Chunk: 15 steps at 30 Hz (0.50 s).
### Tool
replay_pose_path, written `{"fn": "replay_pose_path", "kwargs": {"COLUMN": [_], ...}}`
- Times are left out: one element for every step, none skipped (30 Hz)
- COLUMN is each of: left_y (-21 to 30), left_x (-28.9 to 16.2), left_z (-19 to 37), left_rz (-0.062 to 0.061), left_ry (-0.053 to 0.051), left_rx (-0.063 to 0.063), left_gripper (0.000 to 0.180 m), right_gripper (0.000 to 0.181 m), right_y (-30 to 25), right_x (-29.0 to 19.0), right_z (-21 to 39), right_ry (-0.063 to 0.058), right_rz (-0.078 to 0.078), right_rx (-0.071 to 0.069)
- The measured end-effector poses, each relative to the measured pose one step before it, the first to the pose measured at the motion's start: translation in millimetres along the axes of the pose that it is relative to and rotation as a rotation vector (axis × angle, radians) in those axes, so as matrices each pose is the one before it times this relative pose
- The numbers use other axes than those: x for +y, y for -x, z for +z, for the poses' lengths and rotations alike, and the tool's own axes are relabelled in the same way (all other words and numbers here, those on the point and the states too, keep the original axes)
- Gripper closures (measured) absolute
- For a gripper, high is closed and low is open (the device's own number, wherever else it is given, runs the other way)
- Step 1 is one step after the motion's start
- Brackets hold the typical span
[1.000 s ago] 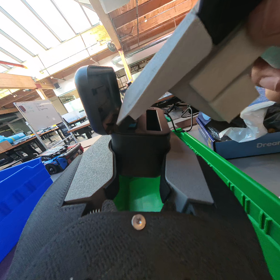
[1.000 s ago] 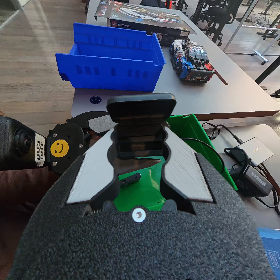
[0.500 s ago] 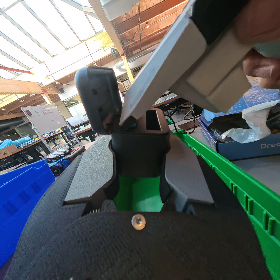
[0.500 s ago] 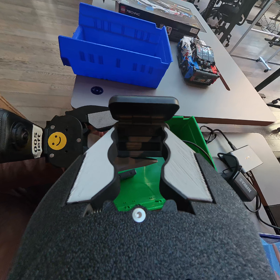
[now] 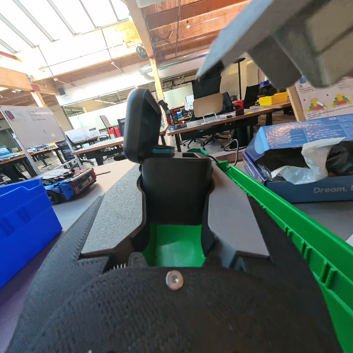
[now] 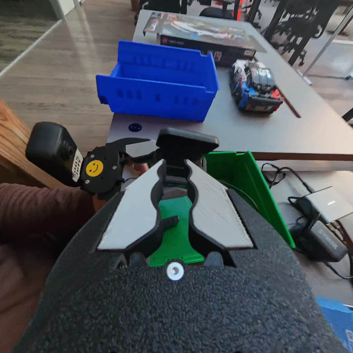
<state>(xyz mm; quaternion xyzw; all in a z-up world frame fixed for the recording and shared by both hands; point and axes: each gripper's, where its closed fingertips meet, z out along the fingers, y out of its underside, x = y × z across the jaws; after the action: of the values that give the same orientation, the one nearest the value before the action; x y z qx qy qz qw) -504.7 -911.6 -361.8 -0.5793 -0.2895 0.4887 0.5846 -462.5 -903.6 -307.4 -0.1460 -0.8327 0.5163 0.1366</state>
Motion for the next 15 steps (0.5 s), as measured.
{"fn": "replay_pose_path", "kwargs": {"left_y": [1.50, 1.06, 0.17, -0.28, -0.86, -1.88, -2.83, -1.89, -1.21, -0.91, -0.79, -1.19, -0.67, -0.44, -0.23], "left_x": [-1.66, -1.91, -1.87, -1.53, -1.35, -1.78, -2.88, -2.06, -1.21, -0.89, -0.69, -0.20, 0.78, 0.37, -0.67], "left_z": [0.29, 0.10, -0.11, -0.23, -0.09, -0.29, -0.77, -0.88, -0.79, -0.58, -0.57, -0.02, 0.40, 0.25, -0.05], "left_rz": [-0.0111, 0.0036, 0.0079, 0.0101, 0.0128, 0.0110, 0.0083, 0.0021, -0.0004, 0.0025, 0.0060, 0.0089, 0.0080, 0.0041, -0.0019], "left_ry": [-0.0024, -0.0030, -0.0051, -0.0038, -0.0050, -0.0113, -0.0214, -0.0157, -0.0088, -0.0070, -0.0057, -0.0005, 0.0051, -0.0008, -0.0059], "left_rx": [-0.0001, -0.0029, -0.0014, -0.0012, -0.0006, 0.0047, 0.0091, 0.0023, -0.0010, -0.0022, -0.0035, 0.0002, -0.0016, 0.0003, -0.0003], "left_gripper": [0.116, 0.116, 0.116, 0.116, 0.116, 0.116, 0.117, 0.116, 0.116, 0.117, 0.117, 0.117, 0.116, 0.116, 0.117], "right_gripper": [0.150, 0.141, 0.139, 0.131, 0.120, 0.114, 0.114, 0.115, 0.116, 0.116, 0.116, 0.116, 0.118, 0.118, 0.118], "right_y": [-1.60, -4.90, -3.97, 0.45, 2.98, 3.35, 1.97, 0.69, -1.44, -2.04, 0.77, 0.96, 1.46, -0.13, 0.13], "right_x": [9.46, 8.54, 4.98, 0.82, -1.74, -2.97, -3.43, -2.84, -0.84, 1.22, 2.08, 1.35, -1.56, -1.71, -0.72], "right_z": [4.94, 4.65, 3.60, 2.58, 2.17, 1.25, 0.72, 0.12, 0.49, 1.27, 1.83, 2.06, 0.94, 0.30, 0.64], "right_ry": [0.0336, 0.0288, 0.0057, -0.0150, -0.0222, -0.0220, -0.0212, -0.0161, -0.0025, 0.0112, 0.0151, 0.0070, -0.0106, -0.0077, -0.0035], "right_rz": [0.0228, 0.0137, 0.0169, 0.0354, 0.0491, 0.0420, 0.0238, 0.0067, -0.0036, -0.0131, -0.0158, -0.0133, -0.0109, -0.0116, -0.0104], "right_rx": [0.0046, 0.0151, 0.0108, -0.0198, -0.0430, -0.0449, -0.0328, -0.0158, 0.0079, 0.0134, 0.0050, 0.0040, 0.0050, 0.0136, 0.0084]}}
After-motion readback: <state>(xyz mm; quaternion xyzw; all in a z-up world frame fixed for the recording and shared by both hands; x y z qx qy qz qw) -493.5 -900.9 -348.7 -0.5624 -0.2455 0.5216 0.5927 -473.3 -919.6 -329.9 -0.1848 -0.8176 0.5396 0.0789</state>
